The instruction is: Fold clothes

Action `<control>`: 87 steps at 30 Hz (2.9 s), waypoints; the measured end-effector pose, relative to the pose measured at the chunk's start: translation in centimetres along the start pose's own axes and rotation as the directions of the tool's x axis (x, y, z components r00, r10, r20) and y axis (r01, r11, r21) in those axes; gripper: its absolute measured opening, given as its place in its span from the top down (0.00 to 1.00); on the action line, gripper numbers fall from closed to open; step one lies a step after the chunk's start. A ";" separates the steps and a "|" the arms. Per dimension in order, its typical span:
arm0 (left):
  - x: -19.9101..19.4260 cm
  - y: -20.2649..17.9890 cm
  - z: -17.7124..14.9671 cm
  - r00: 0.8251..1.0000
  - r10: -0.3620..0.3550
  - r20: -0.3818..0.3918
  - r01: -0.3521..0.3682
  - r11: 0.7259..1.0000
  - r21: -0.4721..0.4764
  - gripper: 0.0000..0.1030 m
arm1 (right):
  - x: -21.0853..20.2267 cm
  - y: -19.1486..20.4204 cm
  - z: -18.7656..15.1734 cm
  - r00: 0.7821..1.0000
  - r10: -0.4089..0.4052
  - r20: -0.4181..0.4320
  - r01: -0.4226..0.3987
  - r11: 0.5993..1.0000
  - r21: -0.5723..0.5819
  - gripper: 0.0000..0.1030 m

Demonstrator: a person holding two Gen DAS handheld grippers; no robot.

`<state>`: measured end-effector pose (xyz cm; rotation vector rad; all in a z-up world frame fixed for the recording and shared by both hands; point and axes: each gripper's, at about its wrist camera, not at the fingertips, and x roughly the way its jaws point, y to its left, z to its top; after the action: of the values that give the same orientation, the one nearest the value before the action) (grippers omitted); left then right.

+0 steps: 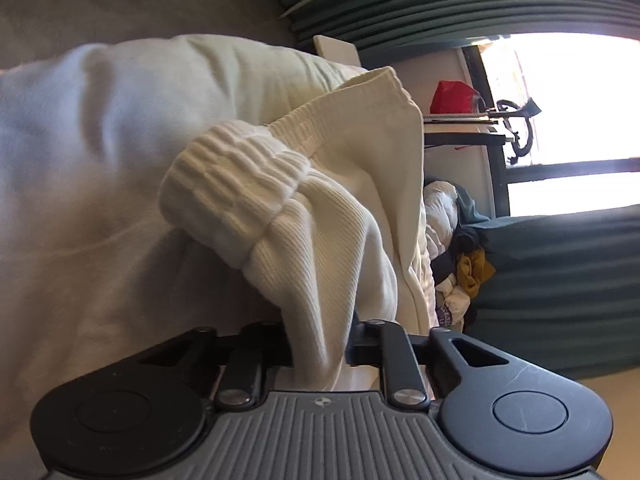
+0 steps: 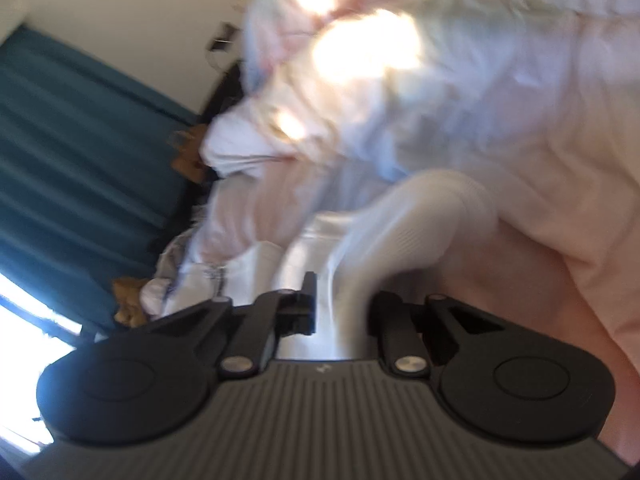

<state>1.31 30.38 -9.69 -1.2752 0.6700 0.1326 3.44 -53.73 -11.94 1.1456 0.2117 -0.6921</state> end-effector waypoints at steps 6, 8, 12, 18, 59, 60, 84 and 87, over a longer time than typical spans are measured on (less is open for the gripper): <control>-2.7 -2.5 -1.5 0.996 -0.025 0.090 0.014 0.993 0.117 0.95 | -1.4 -0.3 0.4 0.999 0.045 0.016 -0.046 0.999 0.014 0.95; -3.7 -3.1 -2.0 0.993 -0.048 0.112 0.032 0.989 0.144 0.95 | -2.2 -1.0 0.9 0.998 0.058 0.023 -0.059 0.997 0.040 0.95; -6.3 -3.4 -2.2 0.985 -0.093 0.142 0.074 0.988 0.137 0.95 | -3.7 -2.1 1.7 0.997 0.068 0.038 -0.071 0.995 0.074 0.95; -8.9 -4.7 -1.0 0.984 -0.122 0.129 0.100 0.981 0.164 0.95 | -4.8 -0.4 2.8 0.991 0.116 0.068 -0.117 0.993 0.019 0.95; 15.8 -17.5 3.3 0.995 -0.097 -0.023 0.099 0.930 0.353 0.20 | 19.5 14.4 3.1 0.956 0.147 -0.255 -0.244 0.881 -0.405 0.33; 14.9 -16.5 2.5 0.997 -0.075 -0.021 0.078 0.939 0.336 0.20 | 19.2 13.1 3.3 0.951 0.123 -0.282 -0.226 0.902 -0.367 0.33; 20.3 -11.7 5.9 0.995 0.072 0.067 -0.082 0.983 0.161 0.87 | 22.5 13.6 1.3 0.902 0.020 -0.430 -0.210 0.893 -0.399 0.83; 18.2 -13.4 5.8 0.996 0.045 0.083 -0.061 0.976 0.208 0.89 | 19.7 15.5 1.8 0.916 0.049 -0.399 -0.232 0.875 -0.425 0.87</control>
<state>24.25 26.67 -7.42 -1.0437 0.6340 0.1499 27.68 -59.46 -9.07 0.8054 0.5839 -0.2537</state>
